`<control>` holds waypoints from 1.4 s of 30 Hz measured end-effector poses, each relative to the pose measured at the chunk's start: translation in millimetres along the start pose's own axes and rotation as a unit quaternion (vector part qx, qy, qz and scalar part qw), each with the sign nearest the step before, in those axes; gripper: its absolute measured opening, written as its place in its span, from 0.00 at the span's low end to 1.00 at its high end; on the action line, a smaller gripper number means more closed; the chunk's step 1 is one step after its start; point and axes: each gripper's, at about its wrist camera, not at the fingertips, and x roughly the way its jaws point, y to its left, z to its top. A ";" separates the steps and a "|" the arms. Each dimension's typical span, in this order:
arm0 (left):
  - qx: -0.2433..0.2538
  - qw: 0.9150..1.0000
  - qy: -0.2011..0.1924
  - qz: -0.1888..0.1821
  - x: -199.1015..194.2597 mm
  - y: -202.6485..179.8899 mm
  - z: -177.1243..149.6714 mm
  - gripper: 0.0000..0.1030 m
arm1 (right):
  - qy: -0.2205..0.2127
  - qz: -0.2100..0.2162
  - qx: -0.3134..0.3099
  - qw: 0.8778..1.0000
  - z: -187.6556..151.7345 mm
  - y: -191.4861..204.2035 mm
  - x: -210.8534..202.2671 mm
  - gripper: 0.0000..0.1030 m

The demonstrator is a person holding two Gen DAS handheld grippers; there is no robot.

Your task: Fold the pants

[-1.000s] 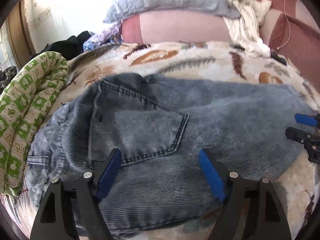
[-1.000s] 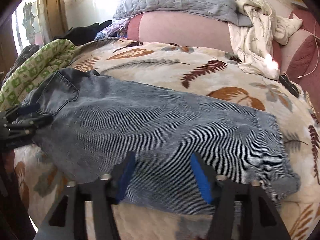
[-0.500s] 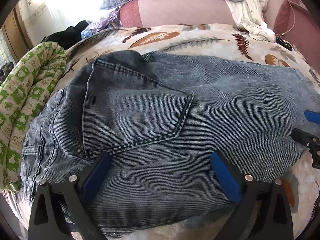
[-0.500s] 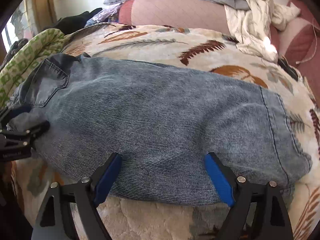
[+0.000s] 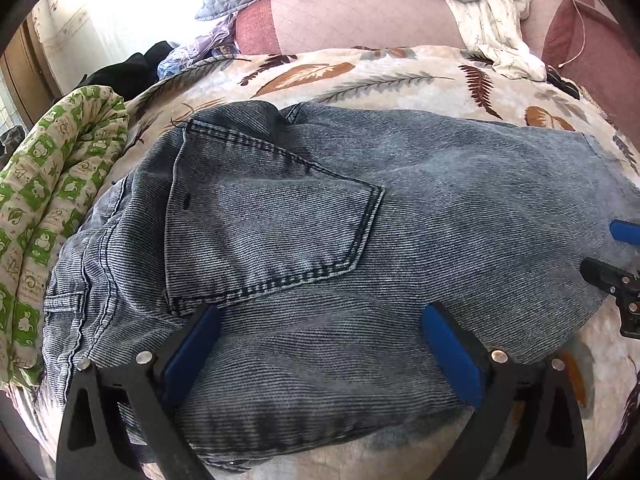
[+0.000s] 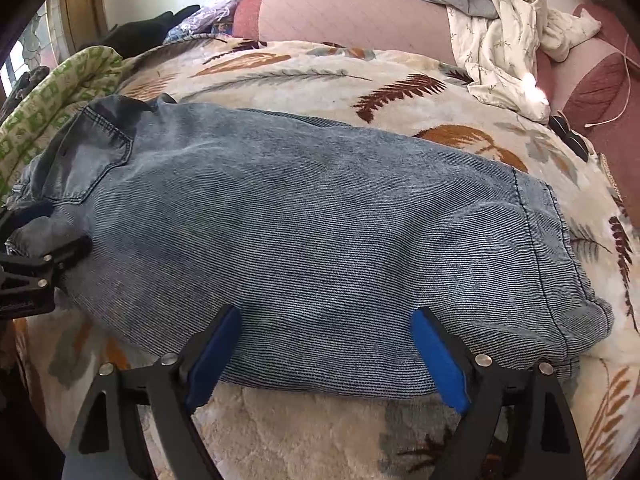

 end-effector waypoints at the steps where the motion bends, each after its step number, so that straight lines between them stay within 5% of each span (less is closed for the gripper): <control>1: 0.000 1.000 -0.002 -0.002 -1.3 0.5 -0.4 0.98 | 0.003 -0.005 -0.002 1.000 1.2 1.1 -0.9 0.86; 17: -0.017 0.999 -0.046 -0.008 -18.2 17.8 -0.4 0.98 | -0.043 -0.030 -0.022 0.998 45.3 38.9 -8.0 0.87; 26: -0.087 0.987 -0.110 0.073 -40.6 58.0 3.9 0.98 | -0.034 -0.011 0.018 0.999 86.0 20.9 17.2 0.87; 29: -0.126 0.982 -0.084 0.111 -31.6 80.0 1.5 0.98 | -0.025 0.001 0.015 1.000 93.3 21.8 28.2 0.87; 33: -0.176 0.979 -0.008 0.104 -3.6 103.1 -5.7 0.98 | -0.007 0.014 0.018 1.000 100.0 21.6 45.9 0.87; 37: -0.168 0.979 -0.003 0.114 1.7 101.6 -5.8 0.99 | 0.004 0.019 0.020 1.000 105.9 17.7 61.2 0.87; 42: -0.173 0.978 -0.006 0.115 6.1 101.5 -4.2 1.00 | 0.022 0.040 0.034 0.998 117.1 10.8 78.5 1.00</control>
